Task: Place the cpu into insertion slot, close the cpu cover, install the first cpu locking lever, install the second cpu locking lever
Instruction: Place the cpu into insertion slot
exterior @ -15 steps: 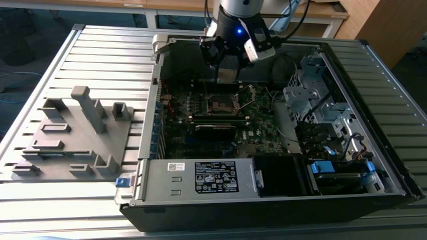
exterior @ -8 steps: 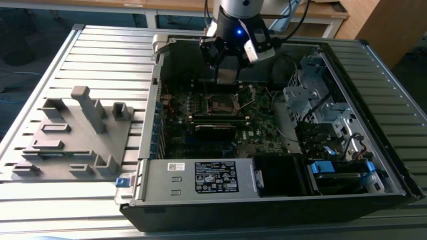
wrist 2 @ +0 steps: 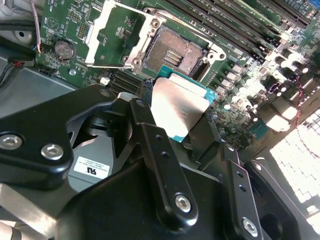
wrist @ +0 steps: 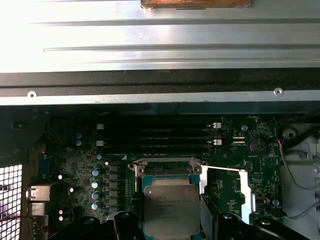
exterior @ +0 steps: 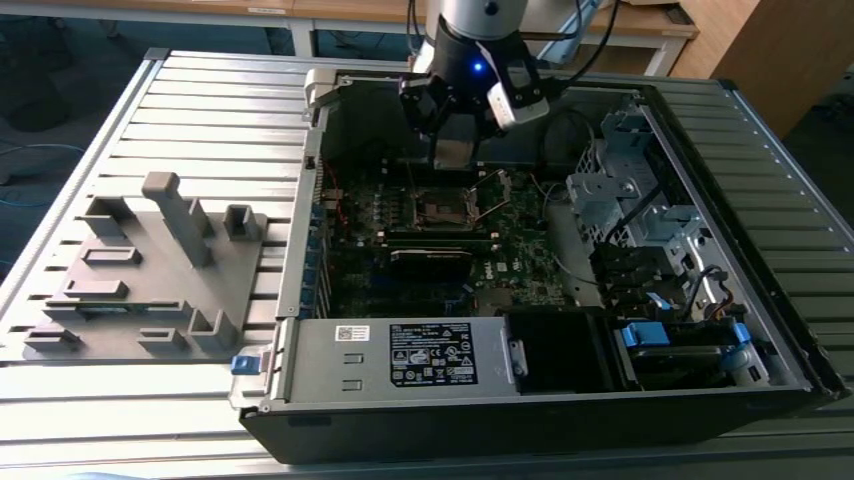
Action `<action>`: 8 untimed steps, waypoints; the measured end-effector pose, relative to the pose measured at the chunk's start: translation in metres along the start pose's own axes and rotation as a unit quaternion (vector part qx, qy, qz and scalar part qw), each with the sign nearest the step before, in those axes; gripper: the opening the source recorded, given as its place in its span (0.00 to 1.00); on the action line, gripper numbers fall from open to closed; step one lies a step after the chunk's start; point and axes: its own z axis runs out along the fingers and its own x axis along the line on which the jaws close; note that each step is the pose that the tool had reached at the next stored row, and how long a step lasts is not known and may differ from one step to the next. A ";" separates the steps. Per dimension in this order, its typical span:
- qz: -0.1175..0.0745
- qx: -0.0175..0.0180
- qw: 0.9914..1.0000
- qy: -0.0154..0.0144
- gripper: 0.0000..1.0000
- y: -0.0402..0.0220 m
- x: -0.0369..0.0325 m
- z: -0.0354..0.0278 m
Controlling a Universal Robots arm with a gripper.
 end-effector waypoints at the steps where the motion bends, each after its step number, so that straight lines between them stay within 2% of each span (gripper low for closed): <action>1: 0.000 0.000 1.000 0.000 0.54 0.0000 0.0000 0.0004; 8: 0.000 0.000 1.000 0.000 0.54 -0.0003 0.0000 0.0030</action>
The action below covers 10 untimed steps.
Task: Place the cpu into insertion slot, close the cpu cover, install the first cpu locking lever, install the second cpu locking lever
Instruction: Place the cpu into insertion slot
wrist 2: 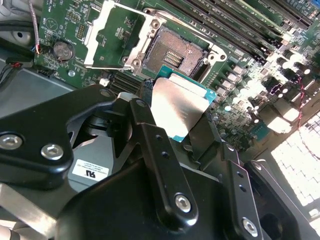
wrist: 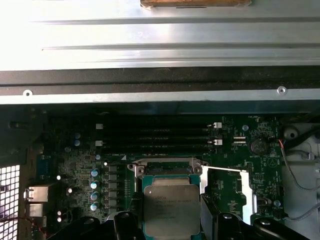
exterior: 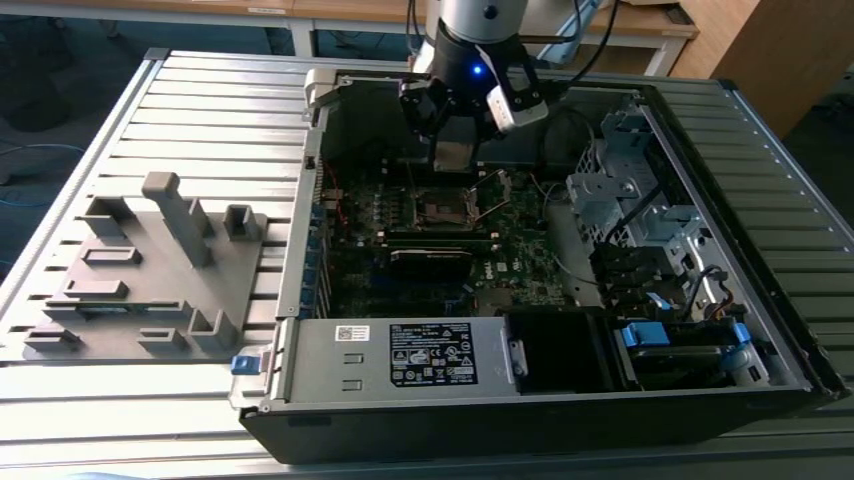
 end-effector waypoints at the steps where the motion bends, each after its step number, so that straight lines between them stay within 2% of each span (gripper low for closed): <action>1: 0.000 0.000 1.000 0.000 0.54 0.0000 0.0000 0.0002; 10: 0.000 0.000 1.000 0.000 0.54 -0.0001 0.0000 0.0012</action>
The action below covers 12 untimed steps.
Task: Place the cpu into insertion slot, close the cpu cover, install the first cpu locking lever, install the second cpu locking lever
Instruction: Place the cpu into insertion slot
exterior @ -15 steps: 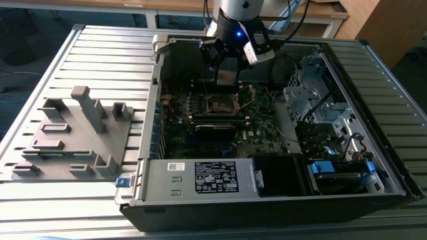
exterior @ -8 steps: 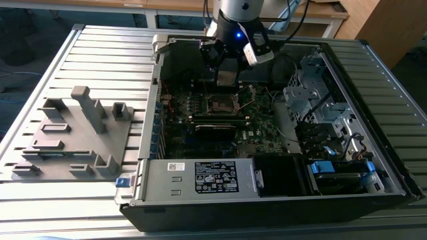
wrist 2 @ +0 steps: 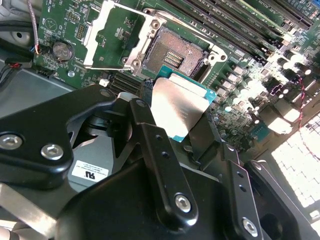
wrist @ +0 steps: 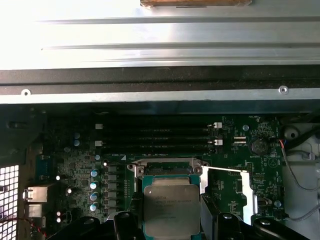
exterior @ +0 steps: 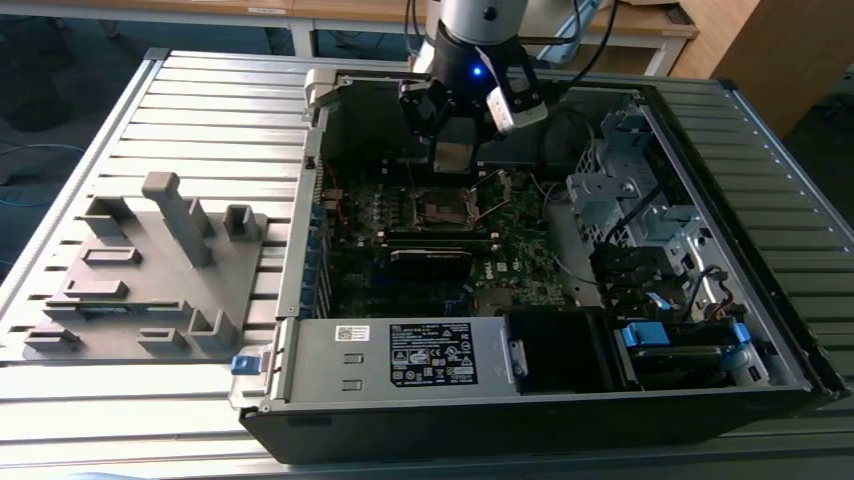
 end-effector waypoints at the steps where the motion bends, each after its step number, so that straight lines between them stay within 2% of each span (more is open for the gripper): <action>1: 0.000 0.000 1.000 0.000 0.54 0.0000 0.0000 0.0002; 12: 0.000 0.000 1.000 0.000 0.54 -0.0002 0.0000 0.0022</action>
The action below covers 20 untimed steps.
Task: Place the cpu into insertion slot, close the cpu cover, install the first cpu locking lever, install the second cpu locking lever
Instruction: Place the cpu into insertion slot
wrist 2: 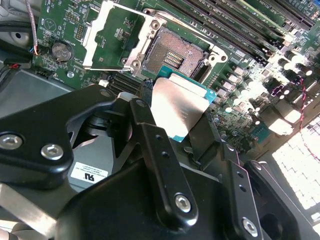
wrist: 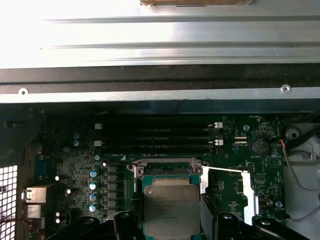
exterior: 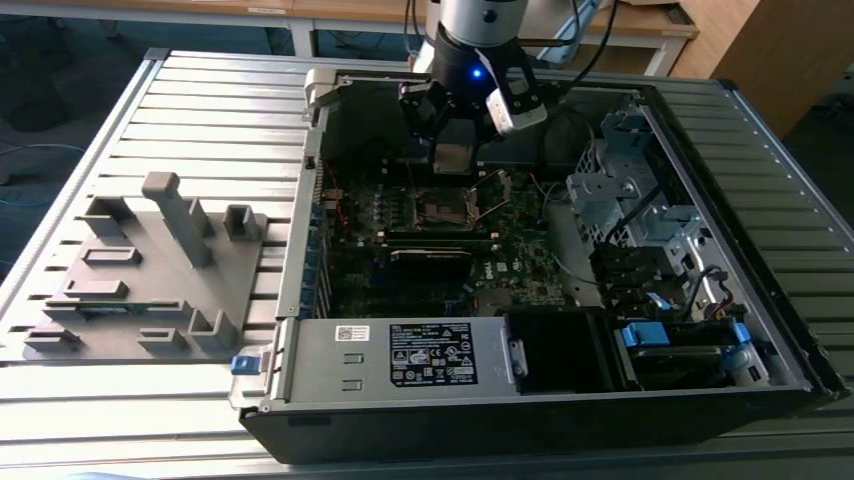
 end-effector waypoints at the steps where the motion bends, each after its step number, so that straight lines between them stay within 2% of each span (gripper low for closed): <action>1: 0.000 0.000 1.000 0.000 0.54 0.0000 0.0000 0.0003; 20: 0.000 0.000 1.000 0.000 0.54 -0.0004 -0.0001 0.0042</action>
